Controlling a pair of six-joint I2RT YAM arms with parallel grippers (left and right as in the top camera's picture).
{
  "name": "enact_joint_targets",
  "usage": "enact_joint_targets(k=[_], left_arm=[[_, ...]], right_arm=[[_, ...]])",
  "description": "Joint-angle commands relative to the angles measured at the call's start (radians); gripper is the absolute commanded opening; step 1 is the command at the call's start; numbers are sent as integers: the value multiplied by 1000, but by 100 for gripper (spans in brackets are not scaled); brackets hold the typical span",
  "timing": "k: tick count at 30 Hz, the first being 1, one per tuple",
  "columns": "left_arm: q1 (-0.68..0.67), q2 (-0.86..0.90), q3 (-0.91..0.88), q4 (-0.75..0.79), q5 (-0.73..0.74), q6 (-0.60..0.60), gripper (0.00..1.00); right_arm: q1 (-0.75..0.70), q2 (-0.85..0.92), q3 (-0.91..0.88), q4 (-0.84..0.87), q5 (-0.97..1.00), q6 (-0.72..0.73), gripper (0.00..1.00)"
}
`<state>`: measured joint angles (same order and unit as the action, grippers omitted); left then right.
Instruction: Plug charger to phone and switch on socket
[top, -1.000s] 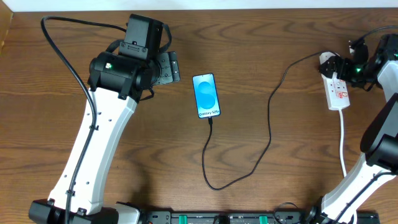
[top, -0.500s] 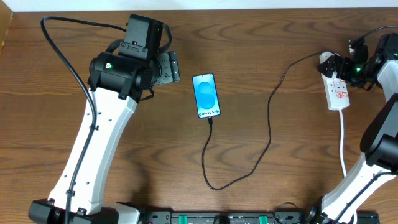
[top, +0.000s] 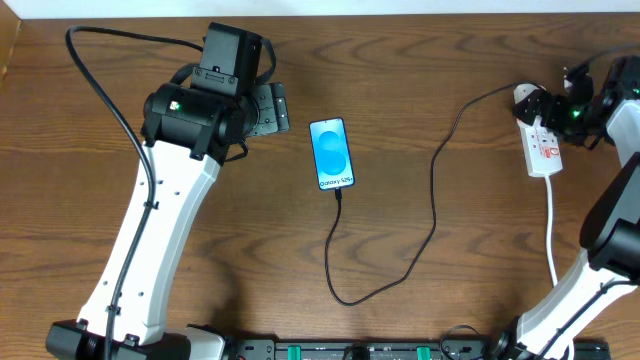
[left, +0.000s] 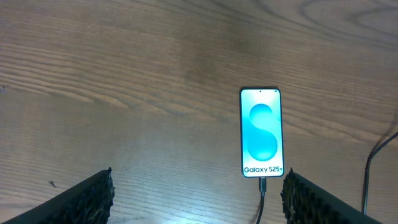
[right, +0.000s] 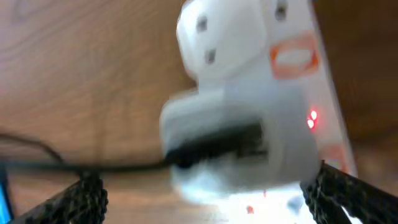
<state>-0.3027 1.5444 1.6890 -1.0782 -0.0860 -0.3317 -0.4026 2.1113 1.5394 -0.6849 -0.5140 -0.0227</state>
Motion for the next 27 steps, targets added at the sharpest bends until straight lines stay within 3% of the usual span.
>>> enact_joint_targets(k=[1, 16, 27], left_arm=[[4, -9, 2, -6, -20, 18, 85], [4, -9, 2, -6, -20, 18, 86], [4, -9, 2, -6, -20, 18, 85]], right_arm=[[47, 51, -115, -27, -80, 109, 99], [29, 19, -153, -7, -11, 164, 99], [23, -208, -153, -87, 212, 210, 99]])
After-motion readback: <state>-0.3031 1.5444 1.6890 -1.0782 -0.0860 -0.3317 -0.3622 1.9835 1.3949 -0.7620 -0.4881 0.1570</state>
